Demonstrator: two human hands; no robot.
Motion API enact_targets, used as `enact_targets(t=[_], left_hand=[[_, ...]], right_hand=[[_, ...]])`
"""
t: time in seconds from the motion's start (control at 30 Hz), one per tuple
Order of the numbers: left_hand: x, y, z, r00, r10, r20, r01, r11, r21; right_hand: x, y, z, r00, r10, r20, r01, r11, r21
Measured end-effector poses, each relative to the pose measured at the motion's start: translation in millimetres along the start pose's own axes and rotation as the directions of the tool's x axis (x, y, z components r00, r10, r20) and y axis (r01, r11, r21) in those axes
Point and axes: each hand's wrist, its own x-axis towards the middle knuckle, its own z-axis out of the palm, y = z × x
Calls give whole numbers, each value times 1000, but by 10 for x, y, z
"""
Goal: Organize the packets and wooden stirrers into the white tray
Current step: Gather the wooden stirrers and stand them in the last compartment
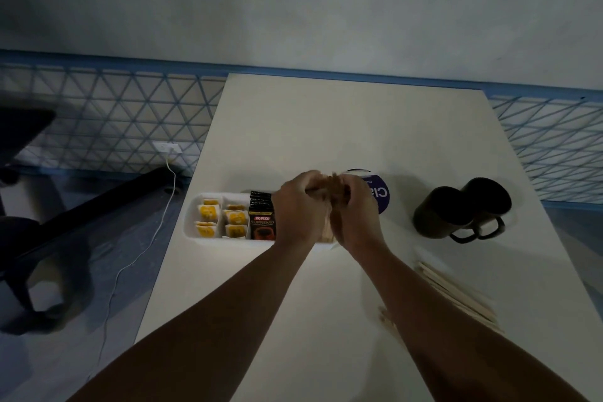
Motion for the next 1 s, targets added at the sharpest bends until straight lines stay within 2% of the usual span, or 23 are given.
enact_targets(t=[0.1, 0.27, 0.4, 0.53, 0.7, 0.9, 1.0], left_hand=[[101, 27, -60, 1000, 12, -14, -11, 997, 73], [316, 11, -140, 986, -64, 154, 26, 972, 234], [460, -53, -142, 951, -130, 281, 7, 915, 403], [519, -97, -71, 928, -174, 329, -11, 871, 491], [544, -86, -48, 929, -127, 347, -65, 869, 491], [520, -134, -44, 953, -13, 301, -110, 916, 387], [515, -119, -63, 951, -17, 309, -111, 914, 391]], right_hand=[[39, 9, -88, 997, -63, -50, 53, 980, -191], [84, 39, -212, 997, -35, -74, 20, 979, -201], [92, 83, -222, 996, 53, 75, -37, 978, -206], [108, 161, -172, 978, 101, 184, -54, 968, -243], [129, 188, -104, 962, 80, 261, 16, 937, -348], [147, 136, -64, 977, -39, 211, 116, 923, -368], [151, 109, -76, 976, -44, 215, 134, 896, -424]])
